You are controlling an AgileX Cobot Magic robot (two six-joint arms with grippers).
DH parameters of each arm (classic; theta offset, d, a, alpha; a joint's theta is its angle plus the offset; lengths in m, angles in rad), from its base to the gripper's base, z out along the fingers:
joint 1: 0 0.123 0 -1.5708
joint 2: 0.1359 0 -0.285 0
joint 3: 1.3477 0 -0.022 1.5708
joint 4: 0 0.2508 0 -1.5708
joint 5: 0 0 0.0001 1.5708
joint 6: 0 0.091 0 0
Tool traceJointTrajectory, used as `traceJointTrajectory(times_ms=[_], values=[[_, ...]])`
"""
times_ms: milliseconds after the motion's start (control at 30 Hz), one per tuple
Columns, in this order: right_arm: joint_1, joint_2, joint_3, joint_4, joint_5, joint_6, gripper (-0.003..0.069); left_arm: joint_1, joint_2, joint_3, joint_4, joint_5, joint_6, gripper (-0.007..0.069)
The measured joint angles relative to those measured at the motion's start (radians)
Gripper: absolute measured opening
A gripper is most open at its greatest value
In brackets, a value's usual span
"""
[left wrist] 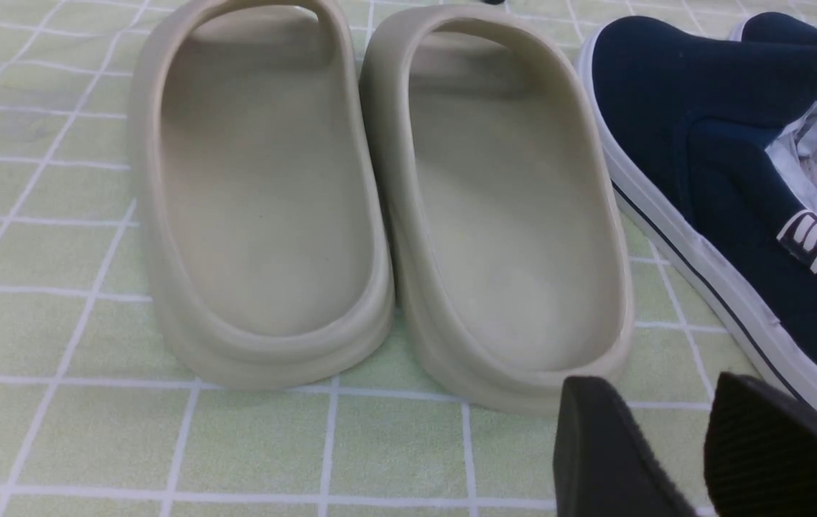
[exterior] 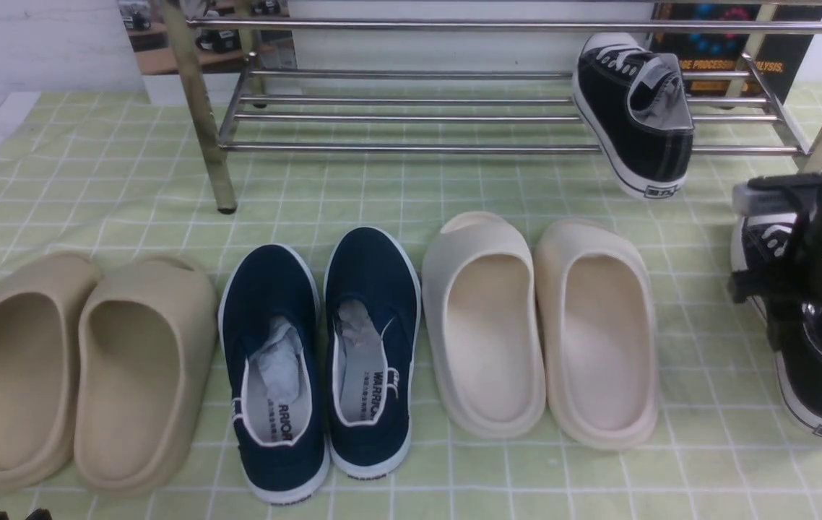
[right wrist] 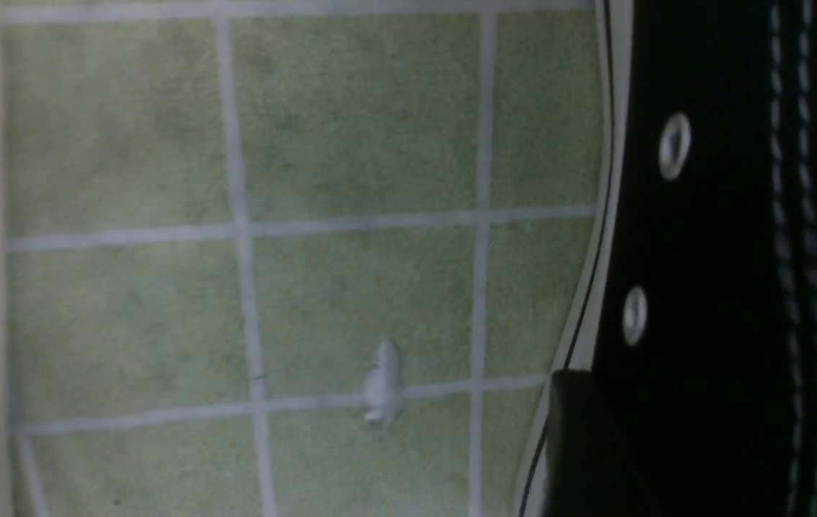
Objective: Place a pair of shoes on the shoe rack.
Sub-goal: Use the right arm to grab the shoe closest to it, then use the right arm to put a shoe into the shoe rack
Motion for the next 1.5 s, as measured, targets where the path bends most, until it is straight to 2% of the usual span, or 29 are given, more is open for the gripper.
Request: traceJointTrajectory(times_ms=[100, 133, 200, 367, 667, 1067, 1233, 1500], values=[[0.006, 0.004, -0.002, 0.016, -0.002, -0.015, 0.0146, 0.0, 0.0, 0.0, 0.0, 0.0, 0.0, 0.0239], [0.008, 0.003, -0.002, 0.022, -0.002, -0.031, 0.0059, 0.0, 0.0, 0.0, 0.0, 0.0, 0.0, 0.0239], [0.014, -0.007, -0.002, 0.017, 0.002, -0.053, 0.0018, 0.0, 0.0, 0.0, 0.0, 0.0, 0.0, 0.0239], [0.033, -0.06, -0.02, -0.012, 0.083, -0.096, 0.0017, 0.0, 0.0, 0.0, 0.0, 0.0, 0.0, 0.0239], [0.069, -0.073, -0.304, -0.022, 0.187, -0.122, 0.0017, 0.0, 0.0, 0.0, 0.0, 0.0, 0.0, 0.0239], [0.069, 0.249, -0.76, -0.071, 0.244, -0.125, 0.0017, 0.0, 0.0, 0.0, 0.0, 0.0, 0.0, 0.0239], [0.059, 0.428, -1.043, -0.07, 0.271, -0.125, 0.0017, 0.0, 0.0, 0.0, 0.0, 0.0, 0.0, 0.0239], [0.037, 0.474, -1.124, -0.035, 0.233, -0.122, 0.0022, 0.0, 0.0, 0.0, 0.001, 0.0, 0.0, 0.0239]])
